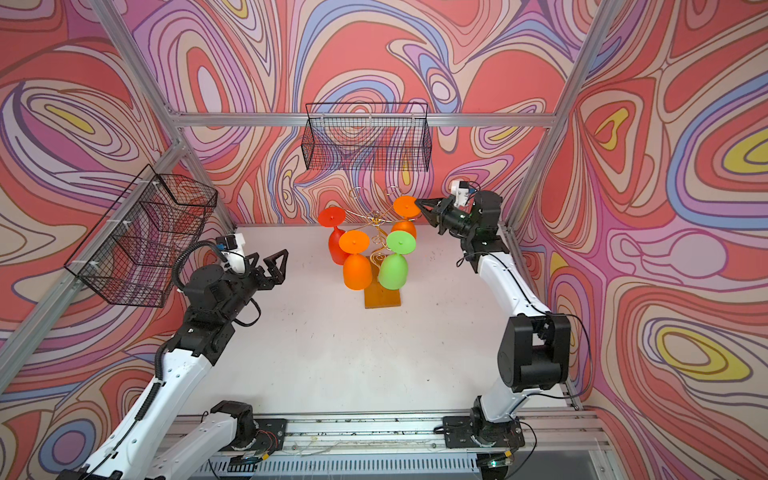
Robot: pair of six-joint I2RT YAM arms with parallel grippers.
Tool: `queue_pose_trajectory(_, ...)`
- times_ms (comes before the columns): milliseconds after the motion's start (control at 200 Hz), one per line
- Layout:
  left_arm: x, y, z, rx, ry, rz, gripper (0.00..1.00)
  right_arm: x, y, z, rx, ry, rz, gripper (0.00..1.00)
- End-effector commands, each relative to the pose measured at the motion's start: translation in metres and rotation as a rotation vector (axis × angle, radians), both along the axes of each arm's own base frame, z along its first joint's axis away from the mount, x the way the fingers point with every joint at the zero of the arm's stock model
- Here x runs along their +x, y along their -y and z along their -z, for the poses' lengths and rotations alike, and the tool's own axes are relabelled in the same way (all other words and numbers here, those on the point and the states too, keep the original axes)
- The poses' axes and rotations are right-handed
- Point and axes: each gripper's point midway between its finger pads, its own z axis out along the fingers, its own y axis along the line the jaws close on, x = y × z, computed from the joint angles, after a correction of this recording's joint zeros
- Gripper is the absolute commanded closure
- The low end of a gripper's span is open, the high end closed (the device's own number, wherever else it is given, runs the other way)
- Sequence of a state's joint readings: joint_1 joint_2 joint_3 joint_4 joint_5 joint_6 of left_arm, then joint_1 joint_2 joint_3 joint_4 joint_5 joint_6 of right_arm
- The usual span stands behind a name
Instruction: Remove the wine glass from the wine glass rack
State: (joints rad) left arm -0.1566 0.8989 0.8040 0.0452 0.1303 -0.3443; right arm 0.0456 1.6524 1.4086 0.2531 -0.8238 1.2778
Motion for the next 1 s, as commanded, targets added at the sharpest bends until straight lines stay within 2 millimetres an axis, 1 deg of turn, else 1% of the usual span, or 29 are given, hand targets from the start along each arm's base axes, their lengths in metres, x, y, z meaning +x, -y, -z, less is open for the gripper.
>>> queue_pose_trajectory(0,0.001,0.001,0.006,0.010,-0.013,0.001,0.08,0.003,0.002,-0.019,0.017,0.061,0.007,1.00)
queue_pose_trajectory(476,0.002,0.003,0.007,0.005,-0.015,0.011,0.08,0.025,0.003,-0.022,0.000,0.091,0.022,1.00)
queue_pose_trajectory(991,0.002,0.003,0.007,0.005,-0.017,0.014,0.08,0.034,0.007,-0.036,-0.042,0.137,0.050,1.00)
